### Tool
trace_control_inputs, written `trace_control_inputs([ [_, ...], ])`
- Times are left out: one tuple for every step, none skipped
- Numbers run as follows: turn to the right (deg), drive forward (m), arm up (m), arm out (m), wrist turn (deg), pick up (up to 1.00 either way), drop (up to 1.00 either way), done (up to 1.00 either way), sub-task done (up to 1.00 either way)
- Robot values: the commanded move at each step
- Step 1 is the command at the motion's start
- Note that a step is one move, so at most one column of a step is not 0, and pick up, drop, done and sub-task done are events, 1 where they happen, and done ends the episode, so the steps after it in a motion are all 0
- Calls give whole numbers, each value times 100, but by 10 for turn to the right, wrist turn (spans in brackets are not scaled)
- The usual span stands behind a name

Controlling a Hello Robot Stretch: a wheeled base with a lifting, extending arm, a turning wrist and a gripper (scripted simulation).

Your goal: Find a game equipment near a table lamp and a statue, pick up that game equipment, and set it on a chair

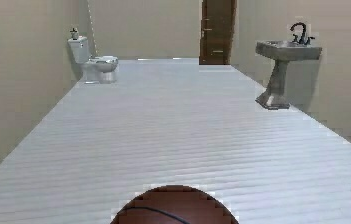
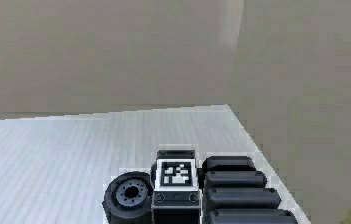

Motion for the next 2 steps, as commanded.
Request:
trace_control_inputs([
  [0,100,0,0,0,0,0,0,0],
  [0,100,0,0,0,0,0,0,0],
])
